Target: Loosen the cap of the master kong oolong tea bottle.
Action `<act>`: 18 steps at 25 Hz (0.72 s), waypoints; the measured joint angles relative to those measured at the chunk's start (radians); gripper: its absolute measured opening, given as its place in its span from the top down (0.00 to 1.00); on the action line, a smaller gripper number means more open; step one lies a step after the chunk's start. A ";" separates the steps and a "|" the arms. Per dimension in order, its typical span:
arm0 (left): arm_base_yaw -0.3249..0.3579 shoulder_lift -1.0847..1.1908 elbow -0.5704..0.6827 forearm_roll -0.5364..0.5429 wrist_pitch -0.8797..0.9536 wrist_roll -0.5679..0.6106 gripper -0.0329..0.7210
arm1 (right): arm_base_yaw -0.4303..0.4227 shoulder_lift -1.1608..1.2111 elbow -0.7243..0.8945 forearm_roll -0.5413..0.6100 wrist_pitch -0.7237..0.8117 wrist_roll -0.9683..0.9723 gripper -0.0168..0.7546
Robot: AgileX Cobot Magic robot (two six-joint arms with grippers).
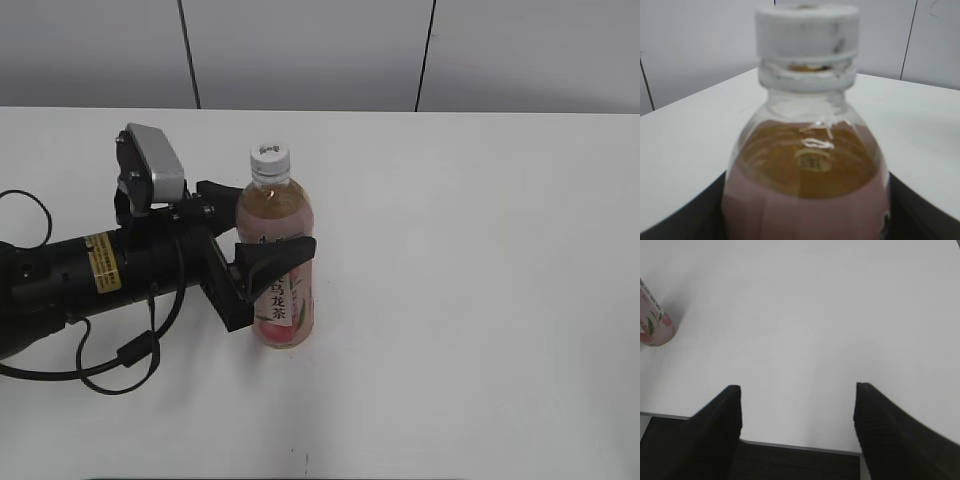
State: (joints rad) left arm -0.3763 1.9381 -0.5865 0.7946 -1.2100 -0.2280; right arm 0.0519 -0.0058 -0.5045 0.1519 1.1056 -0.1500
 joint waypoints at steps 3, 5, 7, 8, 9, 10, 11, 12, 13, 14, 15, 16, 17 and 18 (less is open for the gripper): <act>0.000 0.000 0.000 0.000 0.000 0.000 0.34 | 0.000 0.000 0.000 0.000 0.000 0.000 0.29; 0.000 0.000 0.000 0.000 0.000 0.000 0.34 | 0.000 0.000 0.000 0.000 0.000 0.000 0.29; 0.000 0.000 0.000 -0.001 0.000 0.000 0.34 | 0.000 0.000 0.000 0.000 0.000 0.000 0.29; 0.000 0.000 0.000 -0.003 0.000 0.000 0.34 | 0.000 0.000 0.000 0.000 0.000 0.000 0.29; 0.000 0.000 0.000 -0.005 0.000 0.000 0.34 | 0.000 0.000 0.000 0.000 0.000 0.000 0.29; 0.000 0.000 0.000 -0.006 0.001 0.000 0.34 | 0.000 0.000 0.000 0.000 0.000 0.000 0.29; 0.000 0.000 0.000 -0.007 0.001 0.000 0.34 | 0.000 0.000 0.000 0.000 0.000 0.000 0.29; 0.000 0.000 0.000 -0.009 0.001 0.000 0.34 | 0.000 0.000 0.000 0.000 0.000 0.000 0.29; 0.000 0.000 0.000 -0.011 0.001 0.000 0.34 | 0.000 0.000 0.000 0.000 0.000 0.000 0.29; 0.000 0.000 0.000 -0.011 0.001 0.000 0.34 | 0.000 0.000 0.000 0.000 0.000 0.000 0.29; 0.000 0.000 0.000 -0.011 0.001 0.000 0.34 | 0.000 0.000 0.000 0.000 0.000 0.000 0.29; 0.000 0.000 0.000 -0.011 0.001 0.000 0.34 | 0.000 0.000 0.000 0.000 0.000 0.000 0.29; 0.000 0.000 0.000 -0.011 0.001 0.000 0.34 | 0.000 0.000 0.000 0.000 0.000 0.000 0.29; 0.000 0.000 0.000 -0.011 0.001 0.000 0.34 | 0.000 0.000 0.000 0.000 0.000 0.000 0.29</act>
State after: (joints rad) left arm -0.3763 1.9381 -0.5865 0.7832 -1.2091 -0.2280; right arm 0.0519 -0.0058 -0.5045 0.1519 1.1056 -0.1500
